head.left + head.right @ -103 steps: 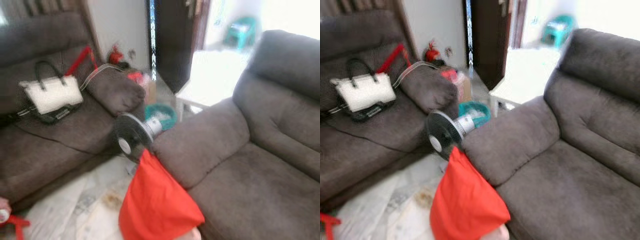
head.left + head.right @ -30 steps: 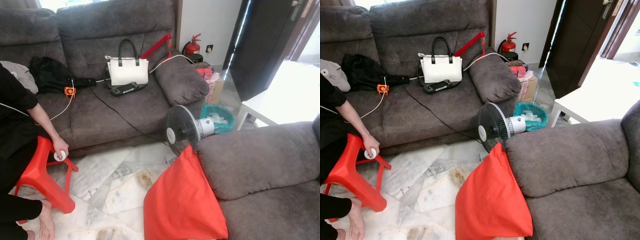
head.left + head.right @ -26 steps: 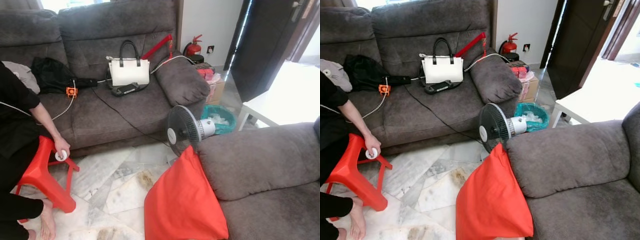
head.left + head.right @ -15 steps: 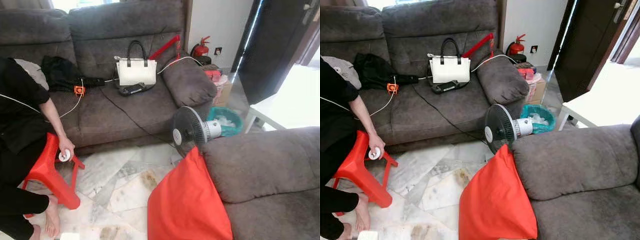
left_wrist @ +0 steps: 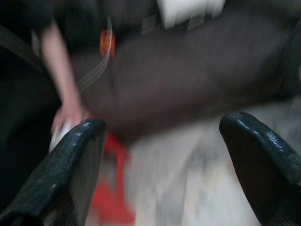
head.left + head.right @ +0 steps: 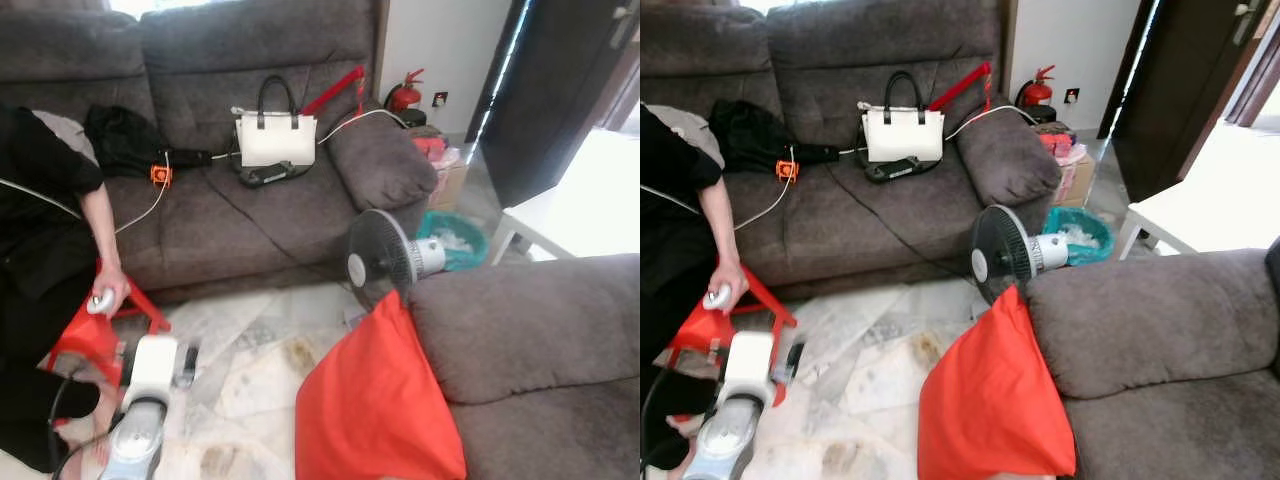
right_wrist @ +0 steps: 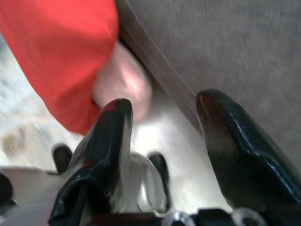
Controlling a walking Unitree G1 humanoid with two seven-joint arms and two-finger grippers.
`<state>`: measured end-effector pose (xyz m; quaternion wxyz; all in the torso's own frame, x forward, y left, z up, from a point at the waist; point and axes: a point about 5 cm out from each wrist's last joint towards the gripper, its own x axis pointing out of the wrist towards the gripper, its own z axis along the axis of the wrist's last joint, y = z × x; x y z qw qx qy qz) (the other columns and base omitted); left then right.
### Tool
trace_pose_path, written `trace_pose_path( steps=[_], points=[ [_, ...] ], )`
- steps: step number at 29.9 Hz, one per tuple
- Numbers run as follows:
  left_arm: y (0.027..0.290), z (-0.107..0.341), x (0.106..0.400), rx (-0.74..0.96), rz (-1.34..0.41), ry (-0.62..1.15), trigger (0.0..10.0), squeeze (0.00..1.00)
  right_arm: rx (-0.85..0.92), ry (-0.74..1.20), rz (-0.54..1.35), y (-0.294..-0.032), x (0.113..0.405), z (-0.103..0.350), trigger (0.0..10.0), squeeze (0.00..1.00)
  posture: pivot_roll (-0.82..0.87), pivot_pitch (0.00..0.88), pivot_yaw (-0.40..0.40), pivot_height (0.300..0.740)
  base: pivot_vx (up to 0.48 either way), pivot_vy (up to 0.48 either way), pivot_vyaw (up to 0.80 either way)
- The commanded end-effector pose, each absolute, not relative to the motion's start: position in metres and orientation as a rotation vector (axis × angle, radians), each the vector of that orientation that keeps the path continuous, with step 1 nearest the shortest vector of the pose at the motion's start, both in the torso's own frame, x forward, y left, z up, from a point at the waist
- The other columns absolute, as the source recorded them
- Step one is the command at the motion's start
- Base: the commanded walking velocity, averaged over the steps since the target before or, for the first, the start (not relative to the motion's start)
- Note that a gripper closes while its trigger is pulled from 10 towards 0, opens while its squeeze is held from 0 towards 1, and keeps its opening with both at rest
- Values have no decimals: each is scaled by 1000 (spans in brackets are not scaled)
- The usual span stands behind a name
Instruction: Move the pillow to the sofa from floor
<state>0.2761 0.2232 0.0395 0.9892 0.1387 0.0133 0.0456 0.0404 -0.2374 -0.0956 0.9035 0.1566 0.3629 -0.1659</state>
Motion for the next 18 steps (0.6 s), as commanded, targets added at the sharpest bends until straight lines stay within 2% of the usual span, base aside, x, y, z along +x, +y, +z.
trace_pose_path(
  steps=[1,6,18],
  points=[
    [219,47,277,286,79,-20,10000,0,336,716,-350,-238,39,-94,10000,0,94,10,-3,740,0,0,0],
    [204,71,273,309,31,-152,10000,0,349,664,-329,-237,42,-91,10000,0,99,10,-1,740,0,0,0],
    [178,113,270,328,-69,-272,10000,0,357,660,-309,-237,41,-91,10000,0,101,10,2,740,0,0,0]
  ],
)
